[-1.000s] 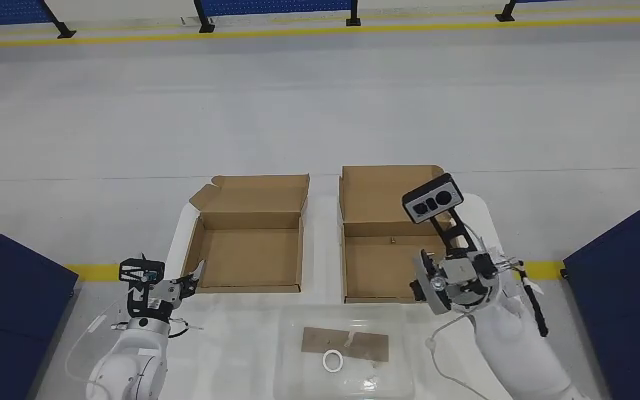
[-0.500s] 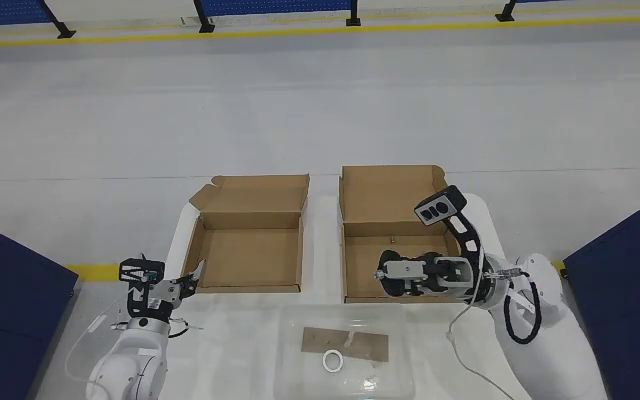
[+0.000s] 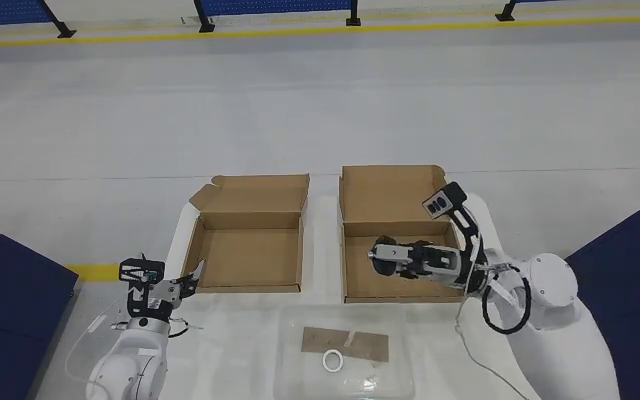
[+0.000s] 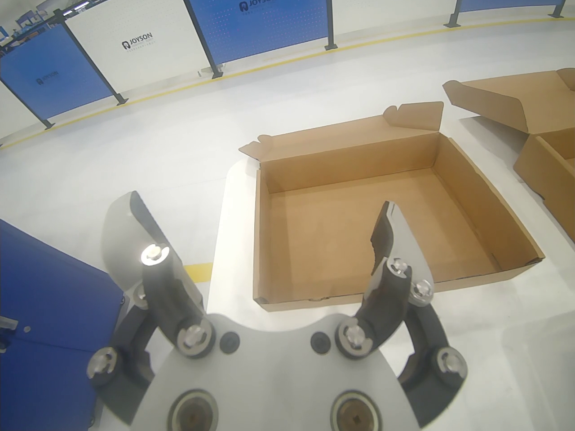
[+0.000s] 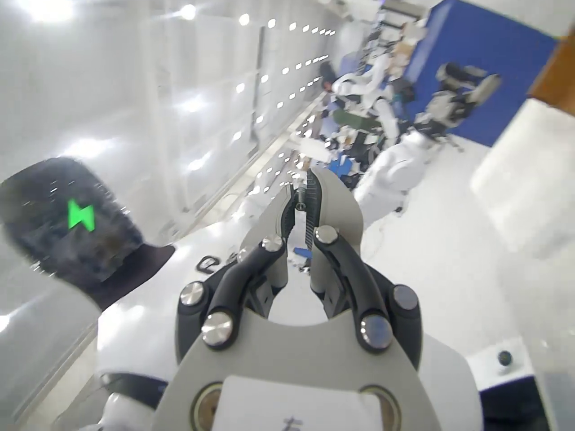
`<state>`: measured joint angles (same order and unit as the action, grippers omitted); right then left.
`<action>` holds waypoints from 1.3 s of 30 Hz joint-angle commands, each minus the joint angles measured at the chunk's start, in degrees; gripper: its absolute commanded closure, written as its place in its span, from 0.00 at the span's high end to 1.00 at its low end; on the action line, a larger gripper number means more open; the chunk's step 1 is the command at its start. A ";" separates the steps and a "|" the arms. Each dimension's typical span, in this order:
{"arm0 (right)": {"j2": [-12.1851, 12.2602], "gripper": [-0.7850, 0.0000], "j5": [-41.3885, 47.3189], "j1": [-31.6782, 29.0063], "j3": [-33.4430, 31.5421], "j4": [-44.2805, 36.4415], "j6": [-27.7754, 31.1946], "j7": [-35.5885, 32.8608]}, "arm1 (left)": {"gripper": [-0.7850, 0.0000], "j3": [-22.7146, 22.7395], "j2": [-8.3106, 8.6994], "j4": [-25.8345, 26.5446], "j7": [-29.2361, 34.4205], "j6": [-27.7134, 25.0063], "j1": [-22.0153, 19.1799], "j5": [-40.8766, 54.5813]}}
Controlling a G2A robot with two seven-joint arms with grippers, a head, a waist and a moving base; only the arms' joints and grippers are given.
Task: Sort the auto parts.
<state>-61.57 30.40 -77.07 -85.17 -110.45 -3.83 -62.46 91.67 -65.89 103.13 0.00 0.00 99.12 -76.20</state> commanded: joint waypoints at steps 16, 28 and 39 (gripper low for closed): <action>1.38 0.00 -15.83 -0.54 -2.11 -0.46 -5.75 2.09 | 1.00 0.00 0.00 0.00 0.00 0.00 0.00 0.00; 2.07 0.00 -34.92 6.18 1.96 3.67 -17.94 10.30 | 1.00 0.00 0.00 0.00 0.00 0.00 0.00 0.00; 1.69 0.00 -46.24 14.45 12.27 13.53 -22.89 8.95 | 1.00 0.00 0.00 0.00 0.00 0.00 0.00 0.00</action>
<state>-59.83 -15.95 -63.02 -73.35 -97.48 -26.65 -53.04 91.67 -65.89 103.13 0.00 0.00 99.12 -76.20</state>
